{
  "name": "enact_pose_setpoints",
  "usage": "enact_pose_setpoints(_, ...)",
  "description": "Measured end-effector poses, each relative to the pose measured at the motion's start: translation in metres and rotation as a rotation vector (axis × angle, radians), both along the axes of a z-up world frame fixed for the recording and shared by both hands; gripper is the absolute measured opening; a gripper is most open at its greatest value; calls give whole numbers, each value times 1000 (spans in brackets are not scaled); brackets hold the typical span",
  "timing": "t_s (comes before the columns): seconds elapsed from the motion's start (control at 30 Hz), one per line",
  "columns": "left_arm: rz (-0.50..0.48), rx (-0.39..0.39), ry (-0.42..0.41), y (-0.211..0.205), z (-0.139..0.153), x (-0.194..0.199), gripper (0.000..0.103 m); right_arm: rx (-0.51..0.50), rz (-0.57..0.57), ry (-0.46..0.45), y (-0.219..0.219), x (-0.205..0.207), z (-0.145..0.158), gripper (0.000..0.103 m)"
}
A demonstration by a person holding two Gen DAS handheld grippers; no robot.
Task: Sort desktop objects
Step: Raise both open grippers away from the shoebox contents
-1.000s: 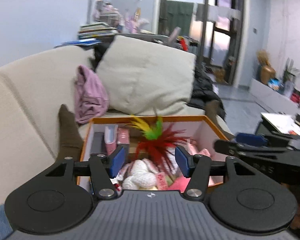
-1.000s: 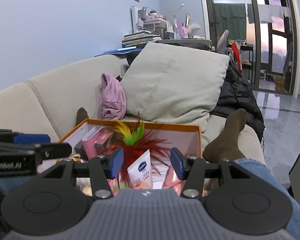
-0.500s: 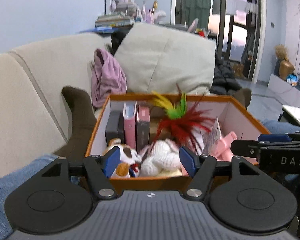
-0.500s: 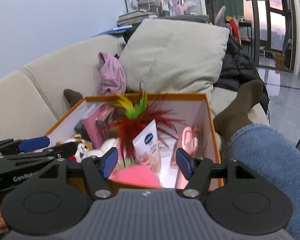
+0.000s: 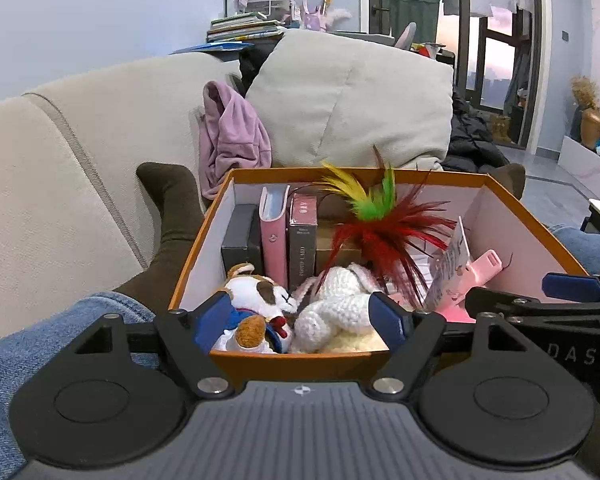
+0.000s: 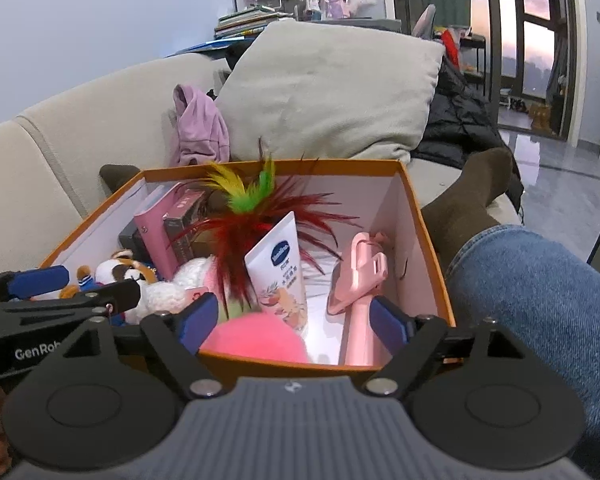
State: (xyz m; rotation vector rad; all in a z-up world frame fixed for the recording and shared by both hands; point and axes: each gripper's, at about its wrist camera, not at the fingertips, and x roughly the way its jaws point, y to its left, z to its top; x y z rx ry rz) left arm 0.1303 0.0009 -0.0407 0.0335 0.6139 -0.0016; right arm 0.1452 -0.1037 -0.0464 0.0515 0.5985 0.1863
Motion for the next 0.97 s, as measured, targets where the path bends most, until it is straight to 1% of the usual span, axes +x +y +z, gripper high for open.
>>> enact_pose_setpoints(0.1, 13, 11, -5, -1, 0, 0, 89, -9, -14, -24, 0, -2, -2, 89)
enact_pose_setpoints(0.2, 17, 14, -6, -1, -1, 0, 89, -13, -24, -26, -1, -2, -2, 91)
enact_pose_setpoints(0.97, 23, 15, -15, 0, -1, -1, 89, -17, -26, -29, -2, 0, -2, 94)
